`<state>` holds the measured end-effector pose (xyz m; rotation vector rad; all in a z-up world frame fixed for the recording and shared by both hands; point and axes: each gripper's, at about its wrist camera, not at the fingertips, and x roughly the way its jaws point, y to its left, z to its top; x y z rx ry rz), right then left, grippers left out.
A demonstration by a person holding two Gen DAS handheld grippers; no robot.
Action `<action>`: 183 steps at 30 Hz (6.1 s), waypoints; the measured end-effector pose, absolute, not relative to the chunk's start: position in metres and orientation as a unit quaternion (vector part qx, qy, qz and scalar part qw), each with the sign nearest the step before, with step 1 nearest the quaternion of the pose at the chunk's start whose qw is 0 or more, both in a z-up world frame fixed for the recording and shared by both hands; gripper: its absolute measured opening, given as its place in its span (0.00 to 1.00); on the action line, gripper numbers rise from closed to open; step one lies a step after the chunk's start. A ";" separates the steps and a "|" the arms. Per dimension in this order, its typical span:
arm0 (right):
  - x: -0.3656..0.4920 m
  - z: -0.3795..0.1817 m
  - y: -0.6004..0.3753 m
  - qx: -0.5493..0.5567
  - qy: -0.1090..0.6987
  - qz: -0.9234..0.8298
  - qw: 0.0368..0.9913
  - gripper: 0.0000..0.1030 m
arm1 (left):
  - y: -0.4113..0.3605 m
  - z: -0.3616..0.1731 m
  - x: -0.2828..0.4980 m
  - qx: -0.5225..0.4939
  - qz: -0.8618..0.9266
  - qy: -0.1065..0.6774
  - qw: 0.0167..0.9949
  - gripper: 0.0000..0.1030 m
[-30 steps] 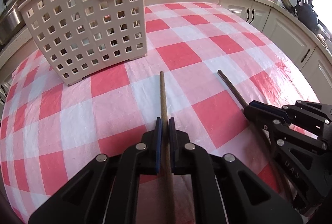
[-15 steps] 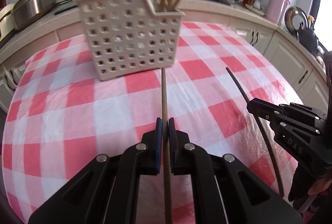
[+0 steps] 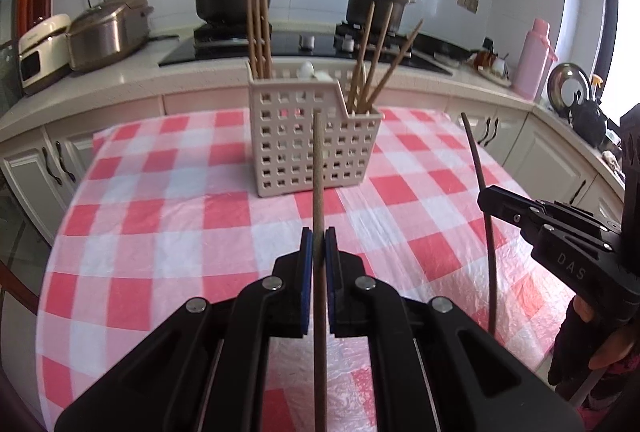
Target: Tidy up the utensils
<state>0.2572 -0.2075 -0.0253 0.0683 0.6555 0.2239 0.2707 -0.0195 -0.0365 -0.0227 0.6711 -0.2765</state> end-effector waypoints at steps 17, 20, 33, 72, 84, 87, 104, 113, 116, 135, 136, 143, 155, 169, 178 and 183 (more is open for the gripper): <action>0.219 0.012 -0.196 0.022 0.269 0.129 0.954 0.05 | -0.010 0.001 0.218 -0.003 -0.122 0.267 0.956 0.06; 0.217 0.012 -0.195 0.022 0.267 0.129 0.955 0.05 | -0.009 0.004 0.215 -0.001 -0.116 0.260 0.959 0.06; 0.212 0.020 -0.191 0.020 0.252 0.132 0.959 0.05 | -0.009 0.012 0.211 0.004 -0.110 0.245 0.963 0.06; 0.280 0.080 -0.185 -0.005 0.182 0.131 0.974 0.05 | -0.007 0.078 0.260 0.020 -0.099 0.181 0.978 0.06; 0.326 0.108 -0.195 0.015 0.170 0.127 0.977 0.05 | -0.004 0.136 0.301 0.020 -0.095 0.145 0.985 0.06; 0.340 0.114 -0.193 0.018 0.173 0.128 0.976 0.05 | -0.007 0.151 0.314 0.018 -0.099 0.141 0.985 0.06; 0.409 0.111 -0.190 0.035 0.186 0.115 0.975 0.05 | -0.016 0.178 0.402 -0.028 -0.079 0.140 0.987 0.06; 0.428 0.103 -0.191 0.049 0.188 0.115 0.974 0.05 | -0.014 0.150 0.438 -0.046 -0.074 0.167 0.982 0.06; 0.431 0.101 -0.187 0.046 0.191 0.122 0.973 0.05 | -0.015 0.138 0.444 -0.047 -0.078 0.177 0.980 0.06; 0.441 0.069 -0.177 0.039 0.239 0.139 0.960 0.20 | -0.004 0.085 0.453 -0.061 -0.075 0.228 0.969 0.22; 0.441 0.070 -0.178 0.041 0.239 0.139 0.960 0.21 | -0.002 0.087 0.451 -0.062 -0.072 0.224 0.970 0.27; 0.414 0.090 -0.187 0.041 0.214 0.140 0.966 0.37 | 0.011 0.110 0.415 -0.052 -0.034 0.182 0.981 0.65; 0.322 0.119 -0.198 0.019 0.142 0.145 0.979 0.56 | 0.013 0.146 0.312 -0.016 0.007 0.084 0.996 0.95; 0.262 0.072 -0.208 0.023 0.151 0.130 0.980 0.82 | 0.013 0.091 0.251 0.001 0.005 0.107 0.994 0.95; 0.247 0.039 -0.213 0.034 0.181 0.128 0.974 0.82 | 0.009 0.053 0.233 0.004 -0.011 0.149 0.989 0.95; 0.242 0.034 -0.209 0.025 0.183 0.130 0.974 0.82 | 0.009 0.044 0.230 -0.005 -0.015 0.153 0.988 0.95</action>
